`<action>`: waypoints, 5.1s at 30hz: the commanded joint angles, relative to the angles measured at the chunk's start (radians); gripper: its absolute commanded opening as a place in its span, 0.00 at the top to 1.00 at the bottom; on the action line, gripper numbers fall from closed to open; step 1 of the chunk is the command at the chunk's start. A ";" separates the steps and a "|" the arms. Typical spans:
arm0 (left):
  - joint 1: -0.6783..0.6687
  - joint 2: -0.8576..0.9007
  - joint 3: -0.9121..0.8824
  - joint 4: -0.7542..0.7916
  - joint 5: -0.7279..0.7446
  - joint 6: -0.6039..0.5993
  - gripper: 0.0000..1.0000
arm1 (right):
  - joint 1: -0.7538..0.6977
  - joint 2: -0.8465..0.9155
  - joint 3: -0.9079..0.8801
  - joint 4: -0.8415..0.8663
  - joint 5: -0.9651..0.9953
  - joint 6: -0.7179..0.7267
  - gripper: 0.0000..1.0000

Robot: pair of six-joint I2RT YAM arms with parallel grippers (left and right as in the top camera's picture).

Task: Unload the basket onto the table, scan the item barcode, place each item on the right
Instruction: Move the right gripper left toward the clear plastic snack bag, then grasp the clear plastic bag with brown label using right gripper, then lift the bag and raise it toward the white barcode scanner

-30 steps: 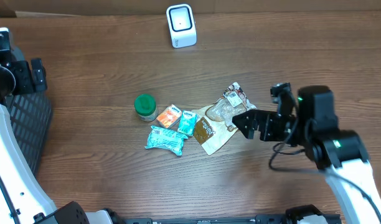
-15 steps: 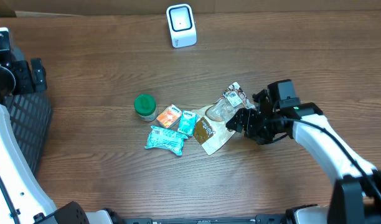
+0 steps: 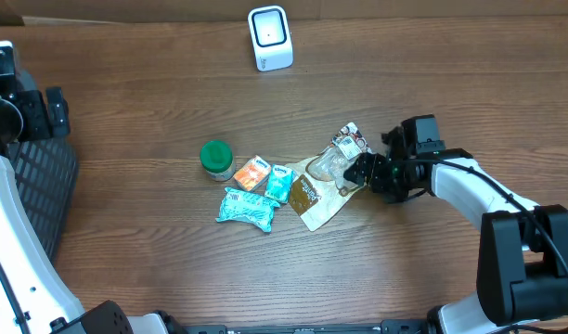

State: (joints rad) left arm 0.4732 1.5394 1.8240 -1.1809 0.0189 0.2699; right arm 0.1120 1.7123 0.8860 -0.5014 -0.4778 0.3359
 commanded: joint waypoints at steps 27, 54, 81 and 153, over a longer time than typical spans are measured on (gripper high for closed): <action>0.004 0.005 0.004 0.003 0.000 0.022 0.00 | 0.014 0.149 -0.003 0.324 -0.283 0.214 0.13; 0.004 0.005 0.005 0.003 0.000 0.022 0.00 | 0.276 0.383 -0.003 0.846 -0.060 0.537 0.32; 0.004 0.005 0.005 0.003 0.000 0.022 0.00 | 0.128 0.197 0.011 0.623 -0.403 0.197 0.96; 0.004 0.005 0.004 0.003 0.000 0.022 0.00 | 0.464 0.484 1.042 0.183 1.342 -0.999 0.96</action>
State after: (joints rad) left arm 0.4732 1.5394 1.8240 -1.1816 0.0193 0.2699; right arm 0.5591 2.1395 1.9076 -0.3779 0.7822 -0.4847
